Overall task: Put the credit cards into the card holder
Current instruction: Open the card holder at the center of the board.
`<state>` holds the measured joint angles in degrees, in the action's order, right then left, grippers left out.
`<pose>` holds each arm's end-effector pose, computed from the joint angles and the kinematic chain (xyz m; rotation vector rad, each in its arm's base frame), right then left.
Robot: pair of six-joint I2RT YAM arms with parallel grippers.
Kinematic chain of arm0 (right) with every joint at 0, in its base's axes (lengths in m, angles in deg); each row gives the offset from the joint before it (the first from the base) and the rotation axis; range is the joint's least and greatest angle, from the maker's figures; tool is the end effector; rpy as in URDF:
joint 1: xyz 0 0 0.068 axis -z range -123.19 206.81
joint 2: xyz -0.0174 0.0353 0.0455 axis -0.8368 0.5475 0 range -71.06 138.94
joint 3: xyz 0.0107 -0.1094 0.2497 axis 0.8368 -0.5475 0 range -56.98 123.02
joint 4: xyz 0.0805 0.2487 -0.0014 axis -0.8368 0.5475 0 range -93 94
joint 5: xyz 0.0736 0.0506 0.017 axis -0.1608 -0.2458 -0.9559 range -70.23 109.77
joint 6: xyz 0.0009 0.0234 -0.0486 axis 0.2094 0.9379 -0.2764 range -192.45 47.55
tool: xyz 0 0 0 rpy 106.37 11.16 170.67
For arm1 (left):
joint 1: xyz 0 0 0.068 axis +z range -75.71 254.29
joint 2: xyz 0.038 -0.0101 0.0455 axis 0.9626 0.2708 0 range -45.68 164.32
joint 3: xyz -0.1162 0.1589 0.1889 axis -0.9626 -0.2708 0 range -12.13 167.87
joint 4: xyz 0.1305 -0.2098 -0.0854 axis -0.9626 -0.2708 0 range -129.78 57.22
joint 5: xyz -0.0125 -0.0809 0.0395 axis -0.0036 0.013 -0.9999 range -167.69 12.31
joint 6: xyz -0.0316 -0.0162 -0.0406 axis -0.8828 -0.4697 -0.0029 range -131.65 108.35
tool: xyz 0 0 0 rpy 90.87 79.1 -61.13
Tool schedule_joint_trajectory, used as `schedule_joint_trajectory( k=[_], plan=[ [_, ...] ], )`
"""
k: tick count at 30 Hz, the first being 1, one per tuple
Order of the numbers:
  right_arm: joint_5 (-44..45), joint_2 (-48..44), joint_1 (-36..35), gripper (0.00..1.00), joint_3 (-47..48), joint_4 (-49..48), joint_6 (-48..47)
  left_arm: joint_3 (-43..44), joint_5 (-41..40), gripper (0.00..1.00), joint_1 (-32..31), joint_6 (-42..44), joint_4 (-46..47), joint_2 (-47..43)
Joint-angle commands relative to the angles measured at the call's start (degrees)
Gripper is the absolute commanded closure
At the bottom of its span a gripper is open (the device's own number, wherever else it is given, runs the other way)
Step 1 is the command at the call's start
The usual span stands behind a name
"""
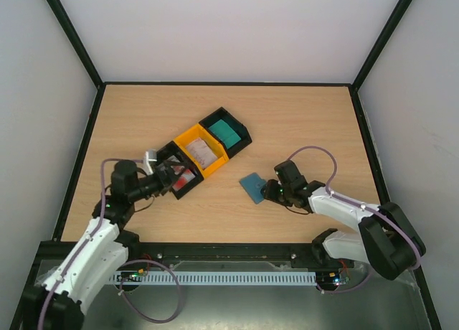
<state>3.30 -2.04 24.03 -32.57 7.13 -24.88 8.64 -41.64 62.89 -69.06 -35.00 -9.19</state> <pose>0.1664 0.1191 0.1424 0.2263 2.7171 0.8594 0.1503 -0.0518 0.2302 -0.3495 2.0474 -1.3733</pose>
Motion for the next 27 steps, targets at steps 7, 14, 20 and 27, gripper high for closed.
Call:
schedule_joint_trajectory(
  k=[7,14,20,27],
  plan=[
    [10.43,7.17,-0.45,0.55,2.12,3.58,-7.35,6.94,-14.77,0.0,-27.33,-1.95,15.85,26.24],
    [3.4,6.78,-0.45,0.68,0.88,0.79,-6.1,11.42,-11.74,0.05,-33.37,-4.56,24.74,46.92],
    [-2.5,5.61,-0.45,0.69,-1.37,-4.3,-2.36,14.06,-11.56,0.11,-35.37,-5.76,24.72,55.07],
    [-7.21,6.77,-0.45,0.7,-1.44,-6.64,-0.76,16.18,-9.77,0.29,-35.57,-7.8,28.34,62.05]
  ],
)
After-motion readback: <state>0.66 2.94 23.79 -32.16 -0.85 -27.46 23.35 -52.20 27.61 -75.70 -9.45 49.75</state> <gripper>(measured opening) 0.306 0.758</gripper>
